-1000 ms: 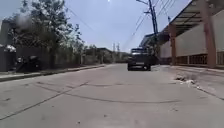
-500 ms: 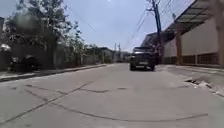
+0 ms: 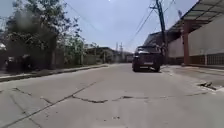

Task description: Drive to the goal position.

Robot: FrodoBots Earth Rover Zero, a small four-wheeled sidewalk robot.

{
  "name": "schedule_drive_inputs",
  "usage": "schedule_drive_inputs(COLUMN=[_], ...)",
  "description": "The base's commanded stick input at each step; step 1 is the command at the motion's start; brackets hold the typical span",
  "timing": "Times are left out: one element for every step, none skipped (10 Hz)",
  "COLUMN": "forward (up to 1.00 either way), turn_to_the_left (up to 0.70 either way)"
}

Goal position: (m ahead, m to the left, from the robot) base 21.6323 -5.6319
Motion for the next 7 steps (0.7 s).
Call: schedule_drive_inputs(forward=[1.0,1.0,1.0,1.0,1.0,1.0,1.0], turn_to_the_left=[0.0,0.0,-0.02,-0.22,-0.4,-0.4,-0.4])
